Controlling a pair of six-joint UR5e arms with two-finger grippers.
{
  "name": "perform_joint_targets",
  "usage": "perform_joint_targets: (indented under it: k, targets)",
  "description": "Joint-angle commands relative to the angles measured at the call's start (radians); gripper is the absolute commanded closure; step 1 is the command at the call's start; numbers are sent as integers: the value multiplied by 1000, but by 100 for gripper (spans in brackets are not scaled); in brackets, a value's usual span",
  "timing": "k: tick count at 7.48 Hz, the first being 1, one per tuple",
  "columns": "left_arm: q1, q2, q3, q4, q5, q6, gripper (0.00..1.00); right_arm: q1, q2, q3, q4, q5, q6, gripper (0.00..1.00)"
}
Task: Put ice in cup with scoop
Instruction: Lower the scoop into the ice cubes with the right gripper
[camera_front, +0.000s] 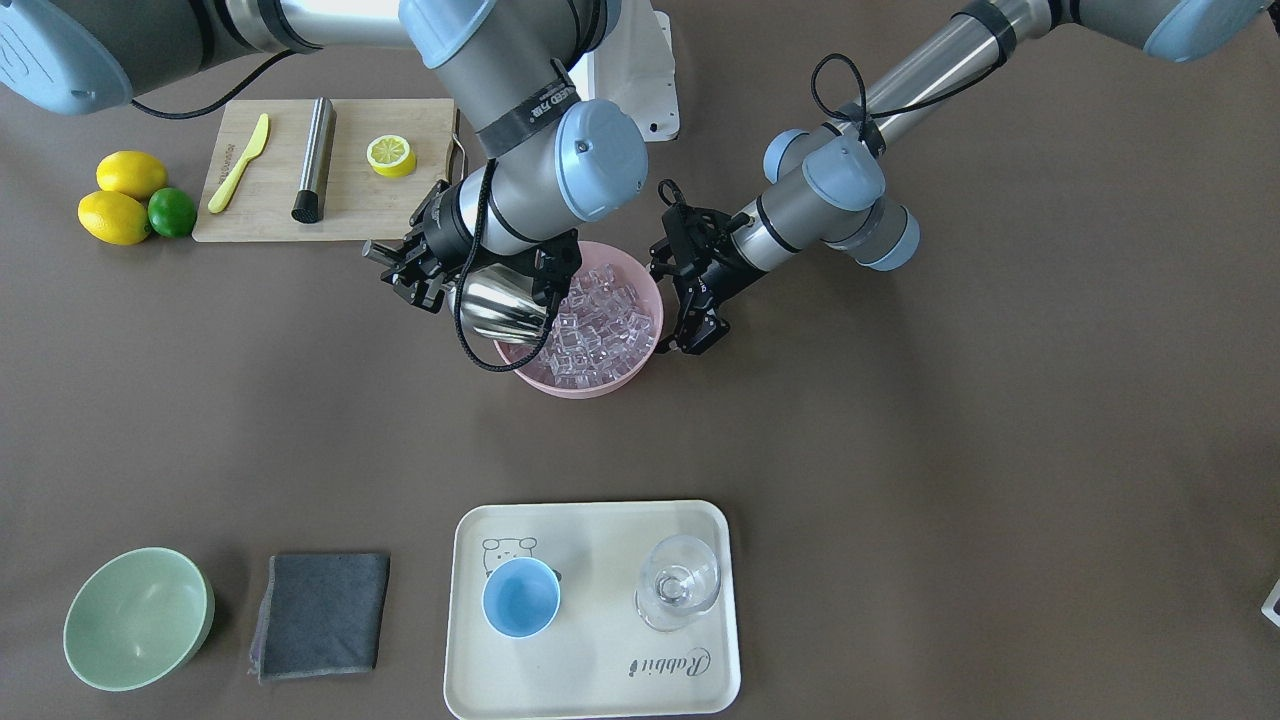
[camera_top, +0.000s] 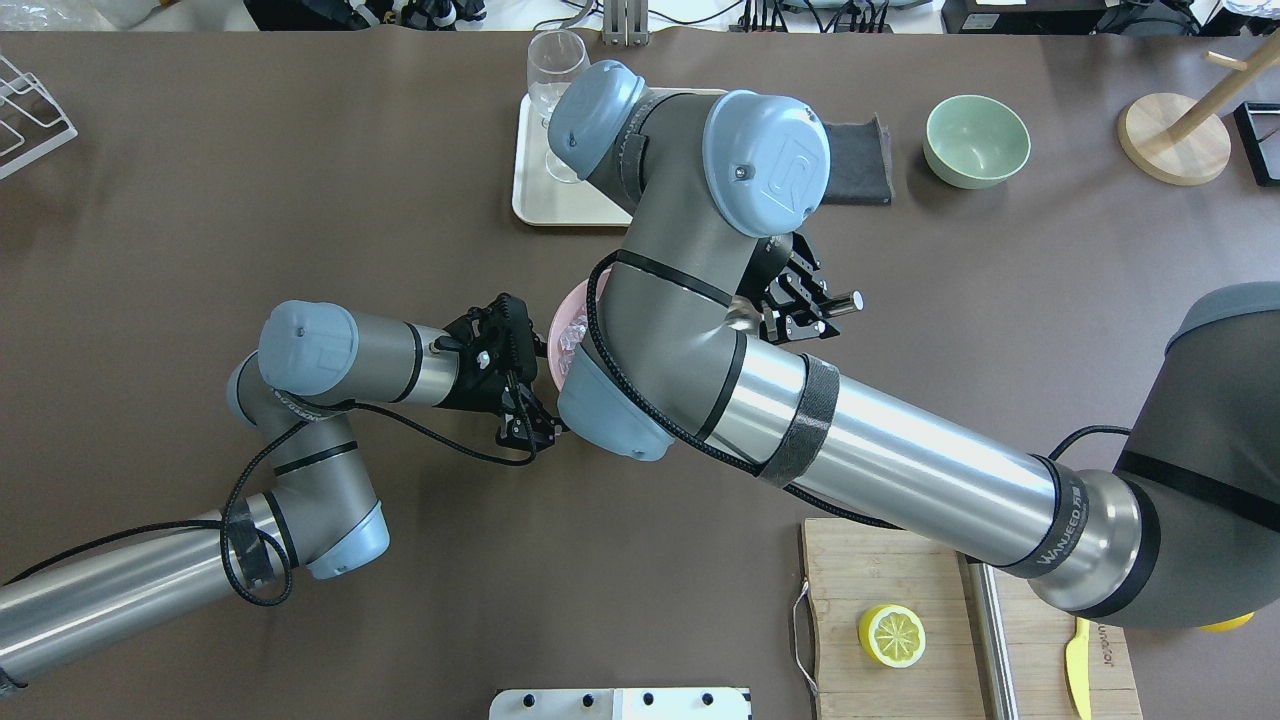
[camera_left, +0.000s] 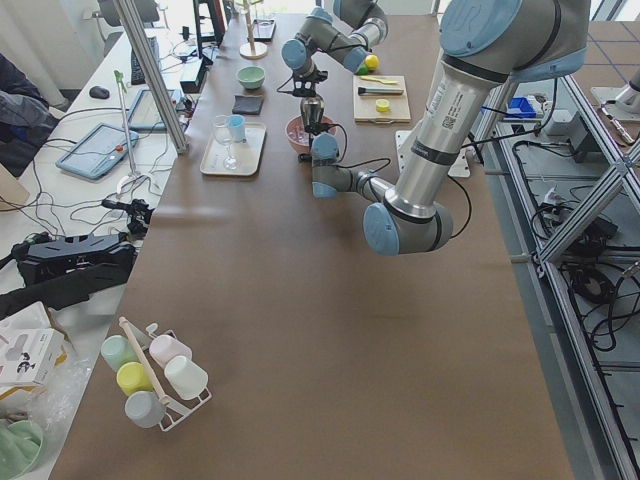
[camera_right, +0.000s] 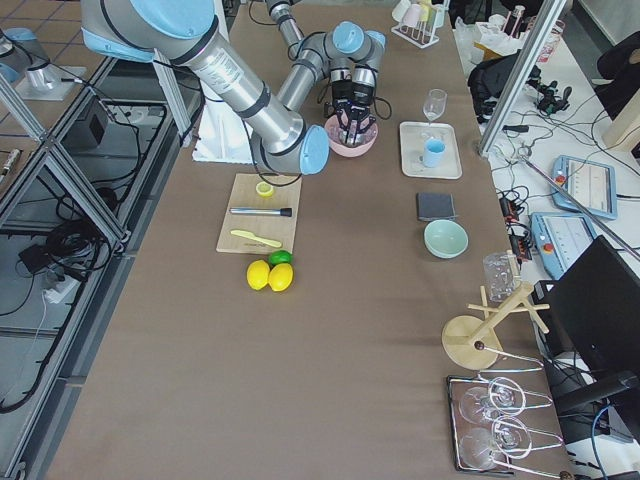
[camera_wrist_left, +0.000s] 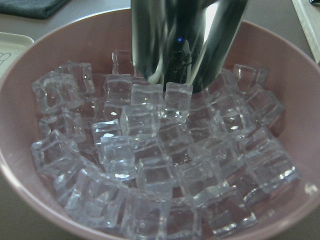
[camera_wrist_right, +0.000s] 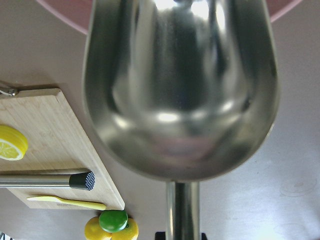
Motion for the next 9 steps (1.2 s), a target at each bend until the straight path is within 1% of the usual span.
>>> perform_joint_targets:
  k: [1, 3, 6, 9]
  targets:
    - [0, 1, 0, -1, 0, 0, 3, -19, 0, -17, 36, 0, 28, 100]
    - [0, 1, -2, -1, 0, 0, 3, -23, -1, -31, 70, 3, 45, 100]
    - [2, 5, -2, -1, 0, 0, 3, -42, -11, -54, 154, 3, 95, 100]
    - [2, 5, -2, -1, 0, 0, 3, -51, -15, -55, 199, 8, 137, 100]
